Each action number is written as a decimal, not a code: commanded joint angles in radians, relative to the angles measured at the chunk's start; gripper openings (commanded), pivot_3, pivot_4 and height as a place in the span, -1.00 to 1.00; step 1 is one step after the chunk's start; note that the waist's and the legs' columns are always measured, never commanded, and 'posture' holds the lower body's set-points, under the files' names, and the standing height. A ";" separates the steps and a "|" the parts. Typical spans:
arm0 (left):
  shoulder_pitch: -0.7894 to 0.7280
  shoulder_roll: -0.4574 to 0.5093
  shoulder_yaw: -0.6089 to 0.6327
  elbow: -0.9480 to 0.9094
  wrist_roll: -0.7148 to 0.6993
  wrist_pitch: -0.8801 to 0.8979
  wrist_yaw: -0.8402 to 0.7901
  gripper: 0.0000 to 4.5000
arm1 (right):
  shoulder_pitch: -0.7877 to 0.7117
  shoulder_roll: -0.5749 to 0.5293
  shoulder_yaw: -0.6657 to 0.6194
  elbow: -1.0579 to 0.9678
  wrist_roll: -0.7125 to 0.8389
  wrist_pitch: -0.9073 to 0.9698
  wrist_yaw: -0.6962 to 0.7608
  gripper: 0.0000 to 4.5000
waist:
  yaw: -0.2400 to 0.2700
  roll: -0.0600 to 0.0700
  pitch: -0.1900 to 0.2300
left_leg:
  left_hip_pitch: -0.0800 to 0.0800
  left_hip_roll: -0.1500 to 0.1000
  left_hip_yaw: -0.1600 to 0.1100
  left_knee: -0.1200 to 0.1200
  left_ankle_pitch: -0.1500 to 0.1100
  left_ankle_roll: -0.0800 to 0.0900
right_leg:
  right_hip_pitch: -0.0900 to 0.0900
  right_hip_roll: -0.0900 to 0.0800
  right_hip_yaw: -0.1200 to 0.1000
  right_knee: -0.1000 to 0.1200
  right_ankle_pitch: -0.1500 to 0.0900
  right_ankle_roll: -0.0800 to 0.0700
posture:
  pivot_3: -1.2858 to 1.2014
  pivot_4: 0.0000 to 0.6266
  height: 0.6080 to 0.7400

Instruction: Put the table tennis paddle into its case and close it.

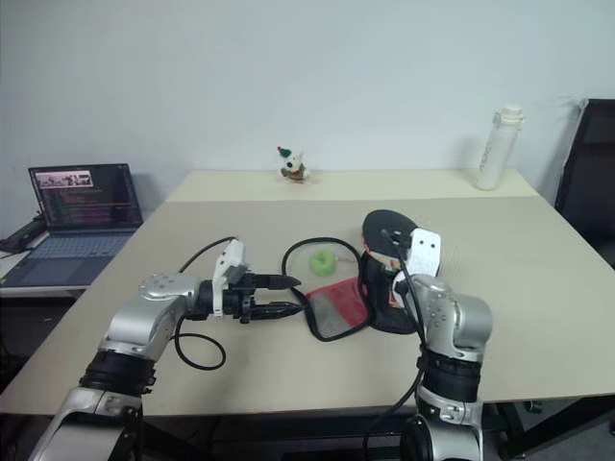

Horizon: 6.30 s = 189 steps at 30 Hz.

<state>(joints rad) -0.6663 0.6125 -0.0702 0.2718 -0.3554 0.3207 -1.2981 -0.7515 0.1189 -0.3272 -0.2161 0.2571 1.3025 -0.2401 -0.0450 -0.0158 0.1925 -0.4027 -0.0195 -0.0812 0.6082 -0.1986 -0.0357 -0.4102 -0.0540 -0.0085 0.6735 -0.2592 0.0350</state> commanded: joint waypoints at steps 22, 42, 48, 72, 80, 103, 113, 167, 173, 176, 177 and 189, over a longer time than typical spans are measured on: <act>0.007 0.018 0.029 -0.063 -0.016 0.003 0.007 0.42 | 0.056 0.011 0.056 0.097 -0.041 -0.173 0.011 -0.19 | -0.009 0.000 0.000 | 0.000 0.001 0.000 0.000 0.000 0.000 | 0.000 0.000 0.000 0.001 0.000 0.000 | 0.03 -0.52 1.00; 0.023 0.031 0.044 0.066 0.050 -0.064 0.103 0.42 | 0.094 -0.380 0.124 -0.326 0.297 0.026 0.500 0.98 | -0.004 0.000 0.000 | 0.000 0.000 -0.001 0.001 0.000 0.000 | 0.002 0.000 -0.001 -0.002 0.000 0.000 | 0.03 -0.52 1.00; -0.042 0.012 0.002 0.237 0.154 -0.159 0.145 -0.30 | 0.125 -0.663 0.112 -0.368 0.419 -0.059 0.767 1.00 | 0.001 -0.001 0.000 | 0.000 0.001 -0.001 0.000 0.000 0.000 | 0.004 0.001 -0.003 -0.009 0.000 0.001 | 0.03 -0.52 1.00; -0.359 -0.288 -0.026 0.814 0.332 -0.369 0.347 -0.99 | 0.200 -0.806 0.111 -0.357 0.461 -0.158 0.794 1.00 | 0.039 -0.008 0.003 | -0.006 -0.003 -0.001 0.006 0.000 0.000 | 0.005 -0.002 -0.003 -0.015 0.005 0.009 | 0.03 -0.52 1.00; -0.544 -0.393 0.031 0.814 0.267 -0.360 0.291 -0.99 | 0.257 -0.886 0.010 -0.369 0.508 -0.129 0.797 1.00 | 0.041 -0.012 0.005 | -0.014 -0.003 -0.002 0.006 0.000 0.000 | -0.001 -0.002 -0.003 -0.015 0.005 0.009 | 0.03 -0.52 1.00; -0.399 -0.366 0.071 0.523 0.155 -0.217 0.017 -0.99 | 0.249 -0.842 0.093 -0.040 0.372 -0.190 0.673 1.00 | 0.004 -0.012 0.006 | -0.010 -0.002 0.000 0.006 0.000 0.000 | 0.000 -0.001 -0.001 -0.011 0.008 0.005 | 0.03 -0.52 1.00; -0.137 -0.198 0.099 0.038 0.034 0.070 0.073 -0.99 | 0.097 -0.707 0.240 0.405 0.164 -0.400 0.665 1.00 | 0.013 -0.011 0.007 | -0.011 -0.002 -0.001 0.012 0.000 0.000 | 0.000 -0.001 -0.001 -0.010 0.009 0.004 | 0.03 -0.52 1.00; 0.236 0.141 0.114 -0.426 -0.227 0.330 0.034 -1.00 | 0.064 -0.323 0.344 0.283 0.115 -0.070 0.844 -0.99 | -0.016 -0.013 0.005 | 0.002 0.031 0.026 0.011 -0.004 -0.004 | -0.004 0.033 0.026 -0.011 0.018 -0.006 | 0.03 -0.52 1.00; 0.217 0.135 0.091 -0.401 -0.224 0.317 0.018 -1.00 | 0.188 -0.346 0.258 0.037 0.176 0.106 0.771 -0.99 | -0.005 -0.013 0.005 | 0.002 0.031 0.026 0.011 -0.004 -0.005 | -0.004 0.033 0.026 -0.011 0.018 -0.007 | 0.03 -0.52 1.00; 0.206 0.131 0.079 -0.387 -0.219 0.308 0.008 -1.00 | 0.225 -0.331 0.222 -0.036 0.198 0.167 0.737 -0.99 | -0.004 -0.013 0.005 | 0.002 0.031 0.026 0.011 -0.004 -0.005 | -0.004 0.033 0.026 -0.011 0.018 -0.007 | 0.03 -0.52 1.00; 0.203 0.131 0.075 -0.384 -0.218 0.305 0.006 -1.00 | 0.233 -0.325 0.213 -0.052 0.203 0.181 0.727 -0.99 | -0.004 -0.013 0.005 | 0.002 0.031 0.026 0.011 -0.004 -0.005 | -0.004 0.033 0.026 -0.011 0.018 -0.007 | 0.03 -0.52 1.00; 0.175 0.135 0.047 -0.340 -0.204 0.268 -0.012 -1.00 | 0.318 -0.229 0.154 -0.151 0.226 0.256 0.628 -0.99 | -0.005 -0.013 0.005 | 0.002 0.031 0.026 0.011 -0.004 -0.005 | -0.004 0.033 0.026 -0.012 0.017 -0.007 | 0.03 -0.52 1.00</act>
<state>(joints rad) -0.4733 0.7407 -0.0343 -0.0638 -0.5608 0.6039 -1.3001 -0.4455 -0.1129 -0.1718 -0.3337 0.4556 1.5463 0.3900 -0.0499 -0.0290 0.1980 -0.4010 0.0120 -0.0549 0.6190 -0.2031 -0.0402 -0.4146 -0.0209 0.0175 0.6615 -0.2420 0.0275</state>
